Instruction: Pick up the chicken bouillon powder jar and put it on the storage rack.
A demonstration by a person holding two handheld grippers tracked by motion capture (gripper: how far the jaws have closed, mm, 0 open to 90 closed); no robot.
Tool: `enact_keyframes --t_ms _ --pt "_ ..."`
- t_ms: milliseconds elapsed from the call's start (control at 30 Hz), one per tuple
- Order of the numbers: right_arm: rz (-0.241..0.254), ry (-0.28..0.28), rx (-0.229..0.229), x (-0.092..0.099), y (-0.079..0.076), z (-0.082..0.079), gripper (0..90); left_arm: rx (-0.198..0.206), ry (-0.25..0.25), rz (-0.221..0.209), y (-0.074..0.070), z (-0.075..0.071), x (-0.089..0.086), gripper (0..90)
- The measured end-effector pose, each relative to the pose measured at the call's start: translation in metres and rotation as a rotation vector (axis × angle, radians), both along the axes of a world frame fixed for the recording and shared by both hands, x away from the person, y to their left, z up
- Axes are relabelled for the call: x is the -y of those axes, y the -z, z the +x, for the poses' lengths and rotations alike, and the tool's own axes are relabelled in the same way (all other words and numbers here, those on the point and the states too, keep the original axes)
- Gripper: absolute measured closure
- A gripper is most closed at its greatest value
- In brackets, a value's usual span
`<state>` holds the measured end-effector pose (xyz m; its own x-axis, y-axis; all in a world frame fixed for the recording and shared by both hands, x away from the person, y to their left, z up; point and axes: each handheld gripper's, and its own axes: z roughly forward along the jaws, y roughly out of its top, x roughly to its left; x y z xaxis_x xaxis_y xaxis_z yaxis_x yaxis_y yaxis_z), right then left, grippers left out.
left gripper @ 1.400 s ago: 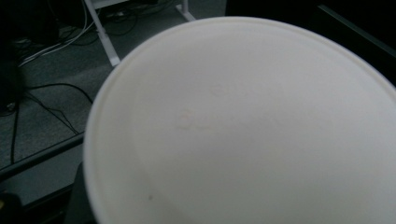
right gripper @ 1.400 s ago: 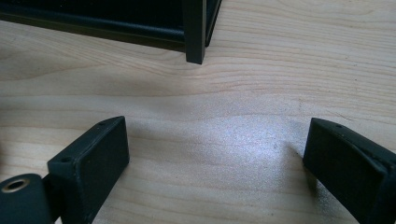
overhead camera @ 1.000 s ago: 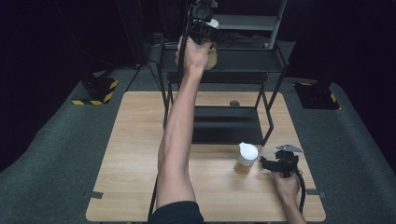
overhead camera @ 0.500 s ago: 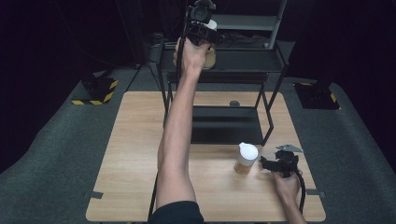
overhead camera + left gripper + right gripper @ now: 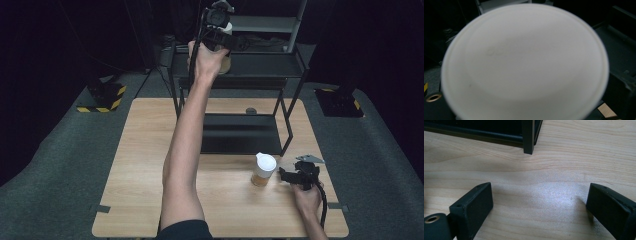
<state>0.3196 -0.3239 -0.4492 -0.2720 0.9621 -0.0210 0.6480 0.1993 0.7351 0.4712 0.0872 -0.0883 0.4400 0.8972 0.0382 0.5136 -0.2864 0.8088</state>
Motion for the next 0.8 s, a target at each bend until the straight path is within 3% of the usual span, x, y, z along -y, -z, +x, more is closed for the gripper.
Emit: enact_keyframes --t_ms 233,800 --pt "0.001 0.001 0.000 0.000 0.000 0.000 6.2 0.018 -0.006 -0.013 0.004 -0.014 -0.009 3.7" --pt "0.003 0.004 -0.001 0.000 0.000 0.000 6.2 0.044 0.040 -0.028 0.014 -0.050 -0.036 4.0"
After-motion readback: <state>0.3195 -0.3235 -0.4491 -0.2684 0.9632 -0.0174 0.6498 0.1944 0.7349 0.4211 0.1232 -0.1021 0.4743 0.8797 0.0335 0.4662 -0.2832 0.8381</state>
